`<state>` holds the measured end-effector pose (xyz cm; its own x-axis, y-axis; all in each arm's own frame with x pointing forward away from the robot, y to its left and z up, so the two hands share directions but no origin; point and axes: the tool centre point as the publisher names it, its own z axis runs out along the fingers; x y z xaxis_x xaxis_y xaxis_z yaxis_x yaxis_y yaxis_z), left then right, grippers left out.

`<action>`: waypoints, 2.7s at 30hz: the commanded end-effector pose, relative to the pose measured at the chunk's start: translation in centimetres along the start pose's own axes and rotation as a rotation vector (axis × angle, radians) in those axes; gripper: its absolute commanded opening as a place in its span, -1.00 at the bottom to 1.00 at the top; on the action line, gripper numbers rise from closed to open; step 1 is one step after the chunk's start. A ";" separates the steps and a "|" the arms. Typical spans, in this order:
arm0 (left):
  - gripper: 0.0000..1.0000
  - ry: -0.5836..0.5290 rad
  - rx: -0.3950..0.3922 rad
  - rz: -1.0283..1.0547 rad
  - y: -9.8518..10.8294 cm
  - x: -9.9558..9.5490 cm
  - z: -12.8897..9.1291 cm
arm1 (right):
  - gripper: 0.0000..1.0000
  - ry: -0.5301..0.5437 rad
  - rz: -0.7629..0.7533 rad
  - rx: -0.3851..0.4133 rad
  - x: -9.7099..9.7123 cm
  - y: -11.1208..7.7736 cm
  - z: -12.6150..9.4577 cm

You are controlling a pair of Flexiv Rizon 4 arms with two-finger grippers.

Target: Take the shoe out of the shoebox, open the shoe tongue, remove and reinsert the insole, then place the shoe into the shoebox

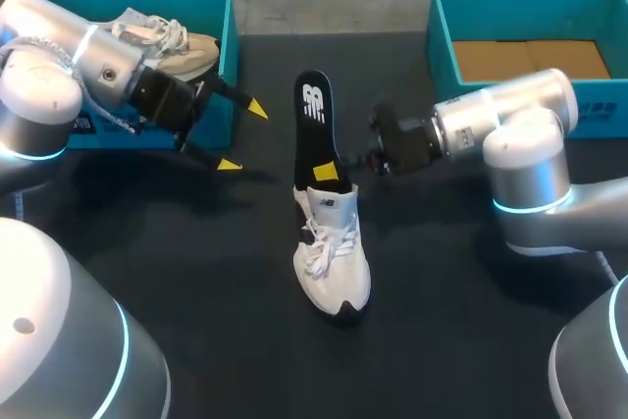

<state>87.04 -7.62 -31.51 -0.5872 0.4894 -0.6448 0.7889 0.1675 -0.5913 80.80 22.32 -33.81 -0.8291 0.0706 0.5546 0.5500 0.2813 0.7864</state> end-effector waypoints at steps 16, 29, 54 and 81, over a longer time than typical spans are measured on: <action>1.00 0.040 0.018 0.044 -1.1 -0.9 0.0 | -0.34 -0.020 -0.009 0.019 0.4 0.7 0.4; 1.00 0.042 0.024 0.060 -1.6 -1.2 0.3 | -0.92 -0.016 -0.032 0.035 -1.2 2.1 -0.4; 1.00 0.039 0.030 0.063 -1.9 -1.3 1.4 | -1.00 0.061 0.096 0.096 -0.3 -2.5 1.0; 1.00 0.030 0.025 0.056 -2.5 -0.4 0.8 | -1.00 0.030 0.012 0.124 -1.0 1.3 -0.3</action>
<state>85.53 -9.01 -30.29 -0.5366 0.5237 -0.6617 0.8135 0.1127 -0.5705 81.47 21.80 -32.84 -0.8253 0.0621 0.5613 0.5392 0.3820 0.7505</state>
